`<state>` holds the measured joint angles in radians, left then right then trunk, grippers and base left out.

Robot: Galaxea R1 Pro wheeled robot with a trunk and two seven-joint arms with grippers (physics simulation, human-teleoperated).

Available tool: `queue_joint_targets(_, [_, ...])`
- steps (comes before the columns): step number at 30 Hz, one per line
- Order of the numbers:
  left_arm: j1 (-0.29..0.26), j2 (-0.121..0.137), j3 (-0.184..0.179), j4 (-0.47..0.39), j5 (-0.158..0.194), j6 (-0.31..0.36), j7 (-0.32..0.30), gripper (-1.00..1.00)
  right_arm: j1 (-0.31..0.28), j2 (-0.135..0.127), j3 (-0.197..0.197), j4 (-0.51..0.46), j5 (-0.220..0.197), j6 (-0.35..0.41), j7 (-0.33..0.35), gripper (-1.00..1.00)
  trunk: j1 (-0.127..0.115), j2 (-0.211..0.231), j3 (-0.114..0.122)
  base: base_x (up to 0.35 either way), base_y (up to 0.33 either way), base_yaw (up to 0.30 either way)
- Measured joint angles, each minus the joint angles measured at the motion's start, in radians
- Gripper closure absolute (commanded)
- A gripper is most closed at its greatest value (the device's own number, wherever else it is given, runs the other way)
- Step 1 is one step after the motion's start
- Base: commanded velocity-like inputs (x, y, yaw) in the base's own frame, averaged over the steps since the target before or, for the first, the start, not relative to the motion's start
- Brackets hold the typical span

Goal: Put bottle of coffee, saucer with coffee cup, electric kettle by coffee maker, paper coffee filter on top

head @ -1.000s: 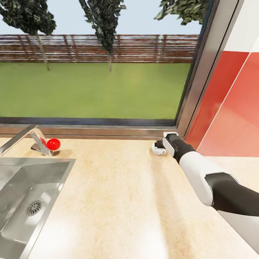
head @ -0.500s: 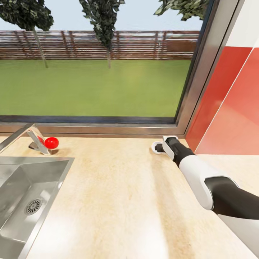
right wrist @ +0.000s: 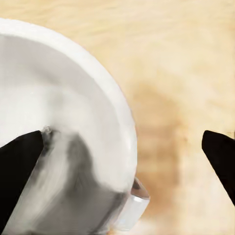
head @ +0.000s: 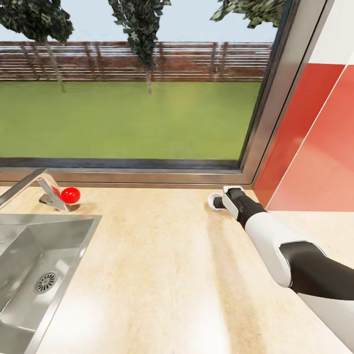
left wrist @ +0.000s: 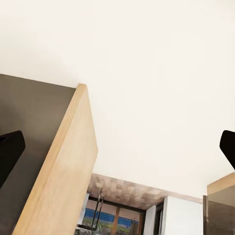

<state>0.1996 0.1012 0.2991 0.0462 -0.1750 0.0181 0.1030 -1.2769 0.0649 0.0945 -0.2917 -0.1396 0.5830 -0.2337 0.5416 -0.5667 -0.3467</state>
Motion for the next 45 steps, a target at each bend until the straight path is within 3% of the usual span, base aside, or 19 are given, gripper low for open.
queue_joint_targets(10, [0.0,0.0,0.0,0.0,0.0,0.0,0.0,-1.0,0.0,0.001,0.006,-0.006,0.039,0.006,-0.002,1.0,0.0,0.0,0.0,0.0,0.0,0.0])
queue_joint_targets(38, [0.0,-0.001,-0.005,-0.001,-0.002,0.0,0.0,-1.0,0.001,0.004,0.0,-0.017,-0.002,0.0,0.0,1.0,0.0,0.0,0.0,-0.013,0.0,0.0])
queue_joint_targets(45, [-0.001,-0.001,-0.001,-0.004,-0.003,-0.001,0.0,-1.0,0.001,0.012,0.005,-0.138,-0.003,0.0,0.005,1.0,0.001,0.0,0.0,-0.306,0.0,0.0])
